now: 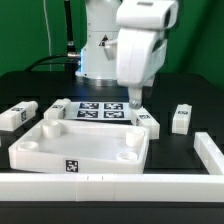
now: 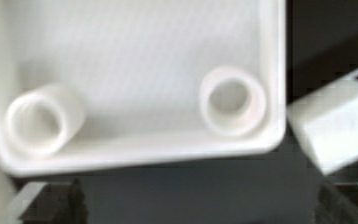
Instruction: Assemble desk
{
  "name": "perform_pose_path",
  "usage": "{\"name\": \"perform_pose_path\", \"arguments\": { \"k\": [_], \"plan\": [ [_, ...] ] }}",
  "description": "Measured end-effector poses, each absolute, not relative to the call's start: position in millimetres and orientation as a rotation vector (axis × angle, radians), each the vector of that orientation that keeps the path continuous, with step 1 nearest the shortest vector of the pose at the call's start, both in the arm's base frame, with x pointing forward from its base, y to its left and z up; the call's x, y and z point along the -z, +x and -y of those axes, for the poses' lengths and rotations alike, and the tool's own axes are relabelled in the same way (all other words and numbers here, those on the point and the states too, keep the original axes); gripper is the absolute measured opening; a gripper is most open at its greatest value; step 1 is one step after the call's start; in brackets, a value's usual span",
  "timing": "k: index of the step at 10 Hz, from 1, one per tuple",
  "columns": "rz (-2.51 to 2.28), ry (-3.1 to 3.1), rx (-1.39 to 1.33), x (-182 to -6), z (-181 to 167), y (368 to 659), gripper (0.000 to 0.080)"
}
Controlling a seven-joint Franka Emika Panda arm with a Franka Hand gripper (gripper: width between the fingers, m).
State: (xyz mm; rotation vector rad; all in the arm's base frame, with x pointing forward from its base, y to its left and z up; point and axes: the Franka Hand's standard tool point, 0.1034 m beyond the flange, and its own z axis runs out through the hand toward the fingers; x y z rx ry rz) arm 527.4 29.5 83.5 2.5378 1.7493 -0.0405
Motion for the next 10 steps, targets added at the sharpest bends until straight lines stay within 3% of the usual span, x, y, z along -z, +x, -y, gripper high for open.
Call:
{"name": "perform_pose_path", "arguments": {
  "k": [4,8,10],
  "plan": [
    [-1.756,2.533,0.040,-84.8,-30.5,528.4,0.0649],
    [-1.873,2.474,0.015,-54.1,-1.7,500.6,0.0649],
    [-1.900,2.475,0.013,-29.3,12.1,493.7,0.0649]
  ]
}}
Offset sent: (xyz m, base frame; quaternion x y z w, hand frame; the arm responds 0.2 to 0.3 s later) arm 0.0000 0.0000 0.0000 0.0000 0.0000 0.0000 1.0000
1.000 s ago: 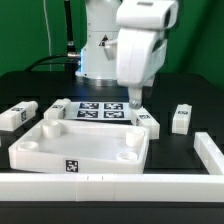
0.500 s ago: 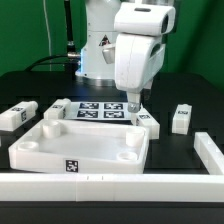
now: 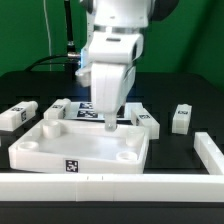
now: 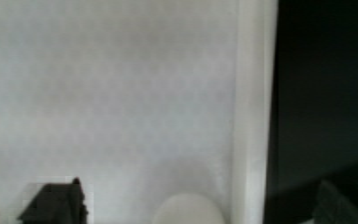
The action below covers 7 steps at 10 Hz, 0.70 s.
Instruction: Assemble desk
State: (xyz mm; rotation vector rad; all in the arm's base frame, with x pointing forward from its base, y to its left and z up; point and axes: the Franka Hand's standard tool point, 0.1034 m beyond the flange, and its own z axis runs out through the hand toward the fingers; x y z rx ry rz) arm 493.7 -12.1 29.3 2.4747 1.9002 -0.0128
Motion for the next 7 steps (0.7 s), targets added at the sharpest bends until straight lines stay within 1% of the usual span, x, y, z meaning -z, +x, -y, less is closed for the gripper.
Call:
{"name": "perform_pose_path", "arguments": {
  "k": [3,6,7],
  "plan": [
    [-1.905,2.502,0.039,-7.5,15.2,483.7,0.0649],
    [-1.899,2.512,0.046,-4.9,15.6,481.8,0.0649],
    [-1.899,2.512,0.046,-4.8,15.6,481.8,0.0527]
  ]
}}
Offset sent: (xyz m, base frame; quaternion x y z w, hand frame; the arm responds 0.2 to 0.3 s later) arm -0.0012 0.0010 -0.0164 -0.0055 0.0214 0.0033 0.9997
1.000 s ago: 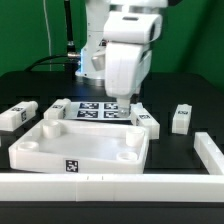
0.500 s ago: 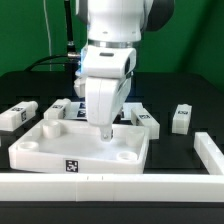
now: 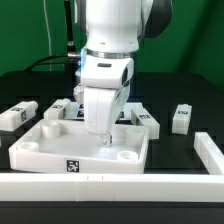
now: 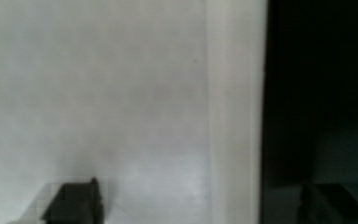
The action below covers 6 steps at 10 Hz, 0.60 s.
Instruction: Assemble desk
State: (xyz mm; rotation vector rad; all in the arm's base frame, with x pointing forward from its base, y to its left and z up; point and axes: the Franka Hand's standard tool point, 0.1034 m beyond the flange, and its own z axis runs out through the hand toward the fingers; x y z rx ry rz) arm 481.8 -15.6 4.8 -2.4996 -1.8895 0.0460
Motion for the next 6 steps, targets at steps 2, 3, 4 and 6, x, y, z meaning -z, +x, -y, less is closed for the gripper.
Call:
{"name": "perform_pose_path", "arguments": {
  "k": [2,3,4,6],
  "plan": [
    [1.889,-2.499,-0.046,-4.8,15.6,481.7,0.0248],
    [1.889,-2.499,-0.047,-4.7,15.6,481.6,0.0248],
    [1.889,-2.499,-0.047,-4.6,15.8,481.5,0.0069],
    [1.890,-2.499,-0.047,-4.7,15.6,481.6,0.0056]
  ]
}}
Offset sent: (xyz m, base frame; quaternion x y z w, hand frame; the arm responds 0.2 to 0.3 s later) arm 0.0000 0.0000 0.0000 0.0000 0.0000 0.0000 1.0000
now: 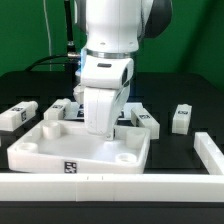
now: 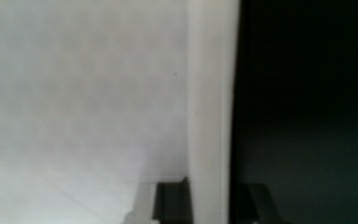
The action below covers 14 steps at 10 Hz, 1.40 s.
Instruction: Assemble desk
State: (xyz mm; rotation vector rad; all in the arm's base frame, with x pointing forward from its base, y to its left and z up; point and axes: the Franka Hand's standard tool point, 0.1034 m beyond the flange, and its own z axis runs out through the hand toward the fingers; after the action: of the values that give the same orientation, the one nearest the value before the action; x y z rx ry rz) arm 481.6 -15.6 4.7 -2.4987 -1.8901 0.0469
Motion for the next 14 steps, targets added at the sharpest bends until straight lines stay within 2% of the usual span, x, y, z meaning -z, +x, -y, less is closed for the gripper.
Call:
{"name": "perform_pose_path", "arguments": {
  "k": [4,8,14],
  "plan": [
    [1.890,-2.499,-0.047,-4.7,15.6,481.6,0.0056],
    [2.154,-2.285,-0.027,-5.0,8.6,492.2,0.0057],
    [2.153,-2.278,-0.037,-5.4,-0.2,495.1,0.0057]
  ]
}}
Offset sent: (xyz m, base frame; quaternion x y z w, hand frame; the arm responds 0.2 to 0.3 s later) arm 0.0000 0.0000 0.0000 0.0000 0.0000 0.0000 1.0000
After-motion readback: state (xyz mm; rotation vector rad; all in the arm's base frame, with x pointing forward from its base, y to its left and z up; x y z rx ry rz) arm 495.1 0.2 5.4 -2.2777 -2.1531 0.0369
